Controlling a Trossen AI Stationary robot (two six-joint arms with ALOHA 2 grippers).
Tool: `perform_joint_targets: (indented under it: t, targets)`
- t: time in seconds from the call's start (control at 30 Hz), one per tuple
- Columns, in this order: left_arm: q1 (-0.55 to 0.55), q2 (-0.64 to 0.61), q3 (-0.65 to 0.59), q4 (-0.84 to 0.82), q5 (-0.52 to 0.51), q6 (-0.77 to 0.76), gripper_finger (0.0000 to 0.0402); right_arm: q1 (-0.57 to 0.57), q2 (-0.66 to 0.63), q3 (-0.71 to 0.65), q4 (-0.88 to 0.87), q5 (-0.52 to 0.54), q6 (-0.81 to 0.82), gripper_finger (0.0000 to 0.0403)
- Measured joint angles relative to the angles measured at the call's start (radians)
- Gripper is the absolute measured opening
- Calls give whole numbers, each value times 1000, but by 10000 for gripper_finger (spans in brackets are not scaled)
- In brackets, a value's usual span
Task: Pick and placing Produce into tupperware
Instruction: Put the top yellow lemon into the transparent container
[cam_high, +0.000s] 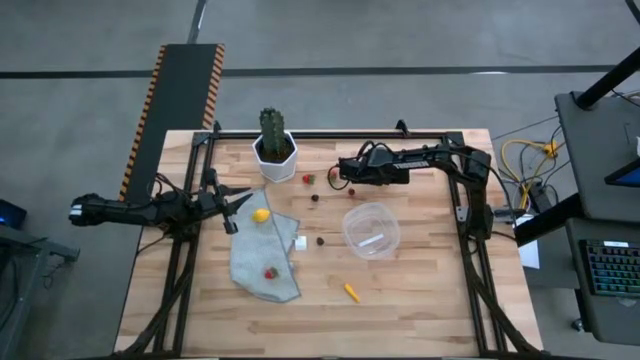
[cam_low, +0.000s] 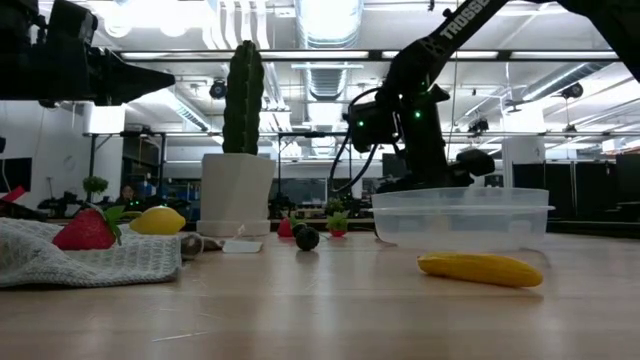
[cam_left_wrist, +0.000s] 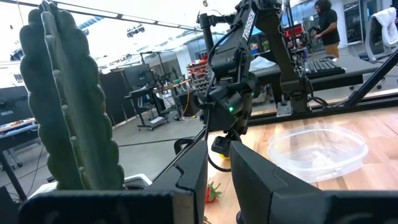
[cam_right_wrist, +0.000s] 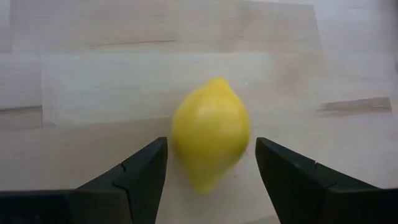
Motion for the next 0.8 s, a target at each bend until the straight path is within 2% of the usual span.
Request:
perform_joint_targets:
  t: [0.37,0.8]
  targets:
    - [0,6,0,0,0,0,57,-37,0,-8,27,-4,-41,238]
    - [0,11,0,1,0,0,57,-44,1,-79,118,-19,-56,237]
